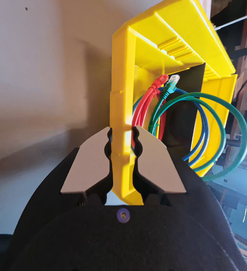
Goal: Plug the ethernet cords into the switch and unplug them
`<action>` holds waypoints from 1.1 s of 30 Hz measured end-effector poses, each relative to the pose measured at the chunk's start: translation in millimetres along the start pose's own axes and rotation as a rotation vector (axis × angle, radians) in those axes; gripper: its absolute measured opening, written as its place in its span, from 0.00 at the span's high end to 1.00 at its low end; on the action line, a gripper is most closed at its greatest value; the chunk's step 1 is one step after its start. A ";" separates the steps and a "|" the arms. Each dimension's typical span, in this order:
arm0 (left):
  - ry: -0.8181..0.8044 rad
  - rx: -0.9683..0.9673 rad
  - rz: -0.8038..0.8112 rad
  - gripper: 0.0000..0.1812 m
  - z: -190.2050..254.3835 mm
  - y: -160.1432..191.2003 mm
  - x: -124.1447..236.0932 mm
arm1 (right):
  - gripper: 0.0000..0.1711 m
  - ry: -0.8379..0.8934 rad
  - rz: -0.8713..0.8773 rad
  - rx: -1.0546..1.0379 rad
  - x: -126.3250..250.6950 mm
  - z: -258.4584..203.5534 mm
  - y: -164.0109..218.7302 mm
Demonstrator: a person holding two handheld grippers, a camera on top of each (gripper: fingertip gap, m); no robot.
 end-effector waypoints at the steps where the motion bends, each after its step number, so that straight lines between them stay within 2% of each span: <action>1: 0.008 -0.016 0.008 0.82 1.2 -0.7 -1.1 | 0.83 -0.019 -0.023 0.001 -4.9 -0.8 -0.1; 5: 0.006 -0.055 0.023 0.82 0.4 -1.1 -2.7 | 0.82 -0.033 -0.040 0.046 -17.3 2.0 -3.1; 9: 0.042 -0.048 0.031 0.82 -0.9 -1.3 -3.6 | 0.81 -0.073 -0.055 0.161 -18.0 2.7 -3.4; 11: 0.058 -0.052 0.038 0.82 -1.0 -2.2 -4.5 | 0.81 -0.107 -0.035 0.154 -16.4 2.9 -2.9; 17: 0.087 -0.124 0.085 0.82 9.4 -10.0 -3.8 | 0.81 -0.151 0.049 0.225 9.5 -23.1 -4.1; 25: 0.176 -0.198 0.148 0.82 25.8 -47.1 -22.4 | 0.81 -0.049 0.056 0.289 37.5 -48.4 2.8; 27: 0.187 -0.223 0.163 0.82 27.8 -58.5 -30.6 | 0.81 0.000 0.137 0.201 50.3 -47.7 -0.6; 30: 0.209 -0.256 0.185 0.82 29.3 -76.1 -44.2 | 0.81 0.065 0.313 -0.054 83.0 -34.6 -3.7; 33: 0.219 -0.306 0.217 0.82 29.9 -93.4 -58.2 | 0.80 0.208 0.384 -0.268 109.9 -9.4 20.1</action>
Point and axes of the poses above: each gripper's, where its closed fingertips meet, x back along the fingers, y out of its underside, z = x × y across the jaws, the point moved 5 cm from there along x, back along the fingers, and after that the axes turned 14 degrees about z, right-handed, at the moved point
